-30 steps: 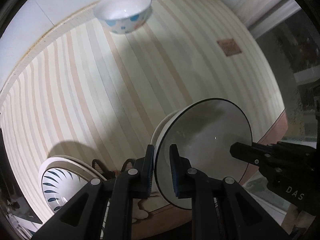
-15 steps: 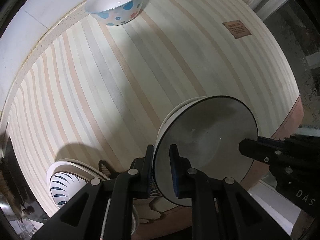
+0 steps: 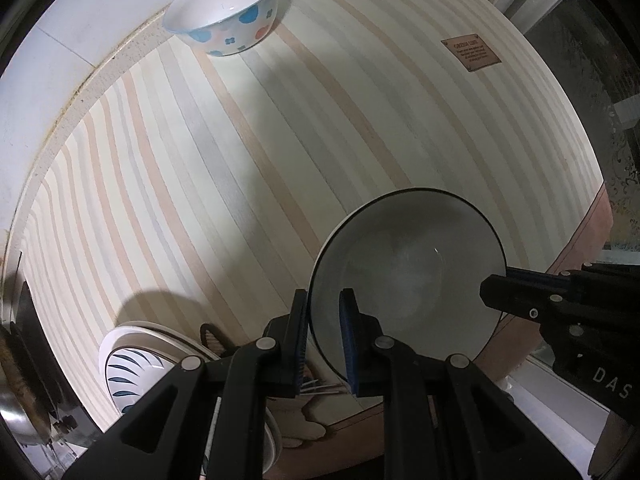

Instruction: Organize plates and bowls

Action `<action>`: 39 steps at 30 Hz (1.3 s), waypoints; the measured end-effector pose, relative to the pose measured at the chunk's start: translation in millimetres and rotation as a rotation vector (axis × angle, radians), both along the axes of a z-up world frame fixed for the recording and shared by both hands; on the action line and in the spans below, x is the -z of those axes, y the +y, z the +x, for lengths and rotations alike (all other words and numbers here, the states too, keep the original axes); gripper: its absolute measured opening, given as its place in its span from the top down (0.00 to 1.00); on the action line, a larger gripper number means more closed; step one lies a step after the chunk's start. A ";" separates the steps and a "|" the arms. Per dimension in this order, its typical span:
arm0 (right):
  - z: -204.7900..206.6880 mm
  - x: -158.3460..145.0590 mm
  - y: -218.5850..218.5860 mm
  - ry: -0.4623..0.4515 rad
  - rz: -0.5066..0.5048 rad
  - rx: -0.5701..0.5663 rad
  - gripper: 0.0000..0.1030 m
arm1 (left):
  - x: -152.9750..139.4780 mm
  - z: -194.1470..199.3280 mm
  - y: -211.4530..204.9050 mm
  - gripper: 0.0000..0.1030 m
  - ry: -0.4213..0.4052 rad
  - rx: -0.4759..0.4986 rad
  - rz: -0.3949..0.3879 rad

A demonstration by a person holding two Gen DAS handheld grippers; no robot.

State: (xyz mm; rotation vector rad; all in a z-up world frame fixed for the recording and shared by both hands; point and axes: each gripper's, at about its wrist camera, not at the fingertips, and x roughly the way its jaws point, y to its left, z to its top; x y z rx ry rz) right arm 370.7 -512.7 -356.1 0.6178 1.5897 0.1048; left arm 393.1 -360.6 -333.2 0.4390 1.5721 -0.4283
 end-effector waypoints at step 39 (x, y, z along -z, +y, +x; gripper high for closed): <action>274.8 13.7 -40.7 -0.196 0.063 0.059 0.57 | 21.3 248.1 58.2 0.74 0.039 -0.491 -0.245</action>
